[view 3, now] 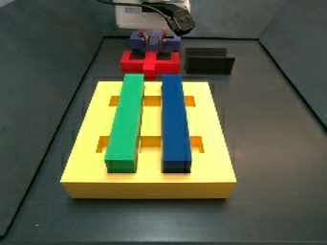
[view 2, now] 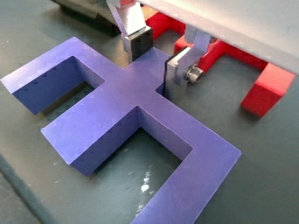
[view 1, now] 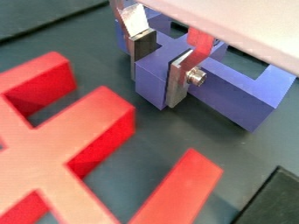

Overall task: Pick up the purple object. Move up. Place the purple object on the fixture. Regrasp the purple object. Move to above the board. Insert the purple object.
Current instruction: Pick up the purple object, then move up, then place the purple object on the fixture.

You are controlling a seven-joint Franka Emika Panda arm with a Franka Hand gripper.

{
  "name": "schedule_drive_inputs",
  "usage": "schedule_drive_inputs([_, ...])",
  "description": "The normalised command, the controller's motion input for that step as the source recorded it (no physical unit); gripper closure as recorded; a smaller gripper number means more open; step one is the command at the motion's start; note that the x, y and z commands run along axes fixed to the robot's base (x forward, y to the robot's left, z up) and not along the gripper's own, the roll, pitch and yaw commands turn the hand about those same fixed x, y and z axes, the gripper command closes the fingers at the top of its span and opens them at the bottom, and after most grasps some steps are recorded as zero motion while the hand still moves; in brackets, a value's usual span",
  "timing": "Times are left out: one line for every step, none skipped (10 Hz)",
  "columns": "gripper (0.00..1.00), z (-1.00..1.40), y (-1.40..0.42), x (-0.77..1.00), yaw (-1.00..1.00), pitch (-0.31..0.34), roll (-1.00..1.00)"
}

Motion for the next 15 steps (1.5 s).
schedule_drive_inputs([1.00,0.00,0.00,0.00,0.00,0.000,0.00])
schedule_drive_inputs([1.00,0.00,0.00,0.00,0.00,0.000,0.00])
schedule_drive_inputs([1.00,0.83,0.00,0.00,0.00,0.000,0.00])
schedule_drive_inputs([1.00,0.88,0.08,0.00,-0.05,-0.017,0.01])
schedule_drive_inputs([1.00,0.58,0.04,-0.05,-0.04,0.006,0.04])
schedule_drive_inputs([1.00,0.35,0.02,-0.04,-0.03,-0.002,0.08])
schedule_drive_inputs([1.00,0.00,0.00,0.04,0.00,-0.009,0.00])
schedule_drive_inputs([1.00,0.00,0.03,0.65,-0.08,-0.197,-0.41])
schedule_drive_inputs([1.00,0.35,0.00,0.65,-0.05,-0.394,-0.65])
schedule_drive_inputs([1.00,0.16,-0.05,0.86,-0.02,-0.203,-0.42])
schedule_drive_inputs([1.00,0.23,-0.20,1.00,-0.03,0.029,-0.21])
schedule_drive_inputs([1.00,0.11,-0.16,1.00,-0.02,0.000,-0.21])
schedule_drive_inputs([1.00,0.05,-0.10,1.00,-0.10,0.000,-0.33])
schedule_drive_inputs([1.00,0.06,-0.10,1.00,-0.11,0.034,-0.35])
schedule_drive_inputs([1.00,0.04,-0.06,0.99,-0.14,0.100,-0.32])
